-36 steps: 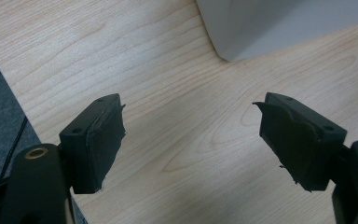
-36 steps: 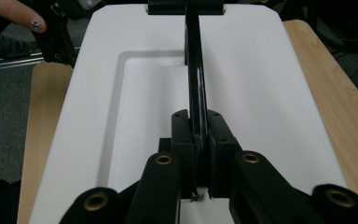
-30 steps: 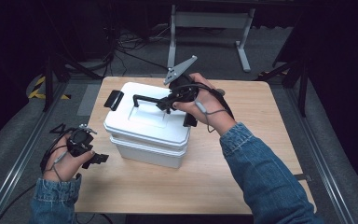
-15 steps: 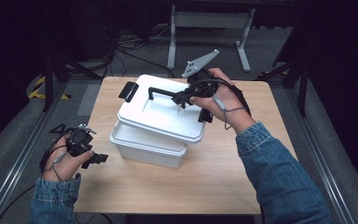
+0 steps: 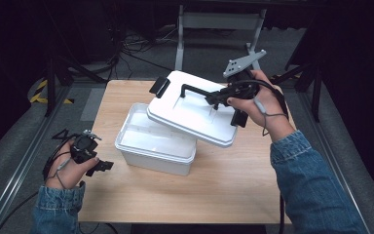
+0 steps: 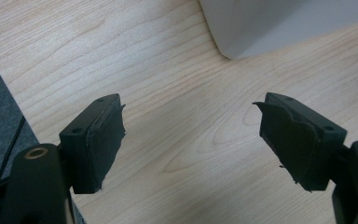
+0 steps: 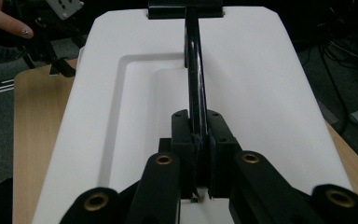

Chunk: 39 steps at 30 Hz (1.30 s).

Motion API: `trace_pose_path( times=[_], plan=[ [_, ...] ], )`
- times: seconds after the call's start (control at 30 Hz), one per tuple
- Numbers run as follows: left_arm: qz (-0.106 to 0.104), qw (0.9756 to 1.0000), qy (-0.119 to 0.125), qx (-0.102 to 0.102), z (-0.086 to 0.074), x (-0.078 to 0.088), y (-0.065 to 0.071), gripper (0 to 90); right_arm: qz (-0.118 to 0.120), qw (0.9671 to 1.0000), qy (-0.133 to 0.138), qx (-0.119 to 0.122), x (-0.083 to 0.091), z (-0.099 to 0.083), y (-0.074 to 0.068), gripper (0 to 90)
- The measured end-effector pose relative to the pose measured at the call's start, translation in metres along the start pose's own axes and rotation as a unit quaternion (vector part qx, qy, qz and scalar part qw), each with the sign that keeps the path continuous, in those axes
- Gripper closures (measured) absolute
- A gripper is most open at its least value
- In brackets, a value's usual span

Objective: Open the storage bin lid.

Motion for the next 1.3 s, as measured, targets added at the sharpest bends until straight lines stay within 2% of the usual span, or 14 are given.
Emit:
trace_pose_path(
  times=[0.63, 0.8, 0.9, 1.3],
  plan=[
    [-0.002, 1.0000, -0.004, -0.001, 0.000, -0.001, 0.001, 22.4, -0.050, 0.9979, -0.010, -0.041, 0.042, -0.044, 0.028, 84.9],
    [-0.002, 1.0000, -0.004, -0.002, 0.000, -0.002, 0.000, 22.5, -0.061, 0.9961, -0.014, -0.063, 0.052, -0.059, 0.038, 84.9],
    [0.001, 1.0000, -0.004, -0.003, 0.000, -0.002, 0.000, 22.4, -0.073, 0.9947, -0.019, -0.070, 0.057, -0.068, 0.044, 84.9],
    [-0.001, 1.0000, -0.007, 0.001, 0.000, -0.003, 0.000, 22.4, -0.090, 0.9909, -0.029, -0.096, 0.064, -0.095, 0.064, 84.8]
  ],
)
Point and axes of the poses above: each handheld gripper's, and its own axes: x roughly backward along the jaws, z roughly out of its top, y roughly to its right, the point moved 5 cm from there along -x, roughly forward along the jaws, and after that the axes turned 2 degrees about -y, right-handed, at the moved point
